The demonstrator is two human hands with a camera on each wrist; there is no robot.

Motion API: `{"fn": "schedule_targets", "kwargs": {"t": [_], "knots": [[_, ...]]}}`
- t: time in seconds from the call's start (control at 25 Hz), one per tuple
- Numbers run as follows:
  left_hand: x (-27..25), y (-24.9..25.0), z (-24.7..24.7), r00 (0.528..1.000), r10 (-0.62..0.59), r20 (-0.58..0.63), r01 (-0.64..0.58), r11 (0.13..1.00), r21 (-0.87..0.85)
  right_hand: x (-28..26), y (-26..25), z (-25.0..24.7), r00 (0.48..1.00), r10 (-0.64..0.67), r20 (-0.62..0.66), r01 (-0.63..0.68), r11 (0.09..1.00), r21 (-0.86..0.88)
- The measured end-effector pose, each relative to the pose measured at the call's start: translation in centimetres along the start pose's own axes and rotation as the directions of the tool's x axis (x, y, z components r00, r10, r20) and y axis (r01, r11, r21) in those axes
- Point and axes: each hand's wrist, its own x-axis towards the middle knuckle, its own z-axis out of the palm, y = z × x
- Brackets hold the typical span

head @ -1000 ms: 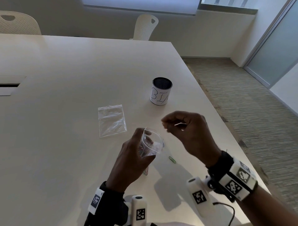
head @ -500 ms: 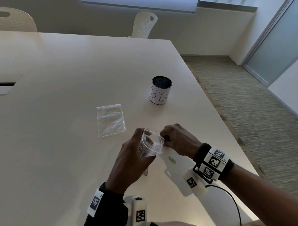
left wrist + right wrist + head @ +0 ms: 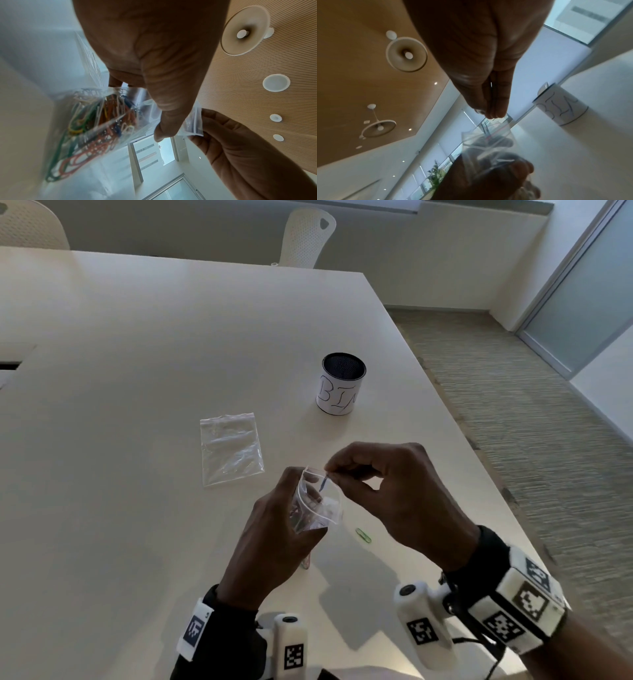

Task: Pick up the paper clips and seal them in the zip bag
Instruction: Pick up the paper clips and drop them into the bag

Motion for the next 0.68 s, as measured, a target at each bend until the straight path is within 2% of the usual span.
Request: {"fn": "schedule_targets", "kwargs": {"t": [0.12, 0.2, 0.28, 0.36, 0.56, 0.68], "knots": [[0.0, 0.1, 0.0, 1.0, -0.009, -0.008, 0.009, 1.0, -0.011, -0.7, 2.3, 0.4, 0.998, 0.032, -0.054, -0.036, 0.997, -0.067], [-0.1, 0.0, -0.1, 1.0, -0.005, -0.011, 0.005, 1.0, -0.018, -1.8, 4.4, 1.0, 0.99, 0.126, 0.058, -0.115, 0.979, -0.167], [-0.1, 0.0, -0.1, 1.0, -0.001, -0.006, 0.001, 1.0, -0.018, -3.1, 6.2, 1.8, 0.939, 0.256, 0.231, -0.176, 0.932, -0.318], [-0.1, -0.1, -0.1, 1.0, -0.006, -0.006, 0.006, 1.0, -0.017, -3.9, 7.2, 2.5, 0.902, 0.316, 0.292, -0.182, 0.895, -0.407], [0.0, -0.1, 0.0, 1.0, -0.003, -0.003, 0.003, 1.0, -0.026, -3.6, 7.5, 2.7, 0.878, 0.348, 0.329, -0.187, 0.882, -0.432], [0.0, -0.2, 0.0, 1.0, -0.001, -0.002, 0.001, 1.0, -0.031, -3.4, 7.3, 2.8, 0.841, 0.376, 0.389, -0.2, 0.884, -0.422]]}}
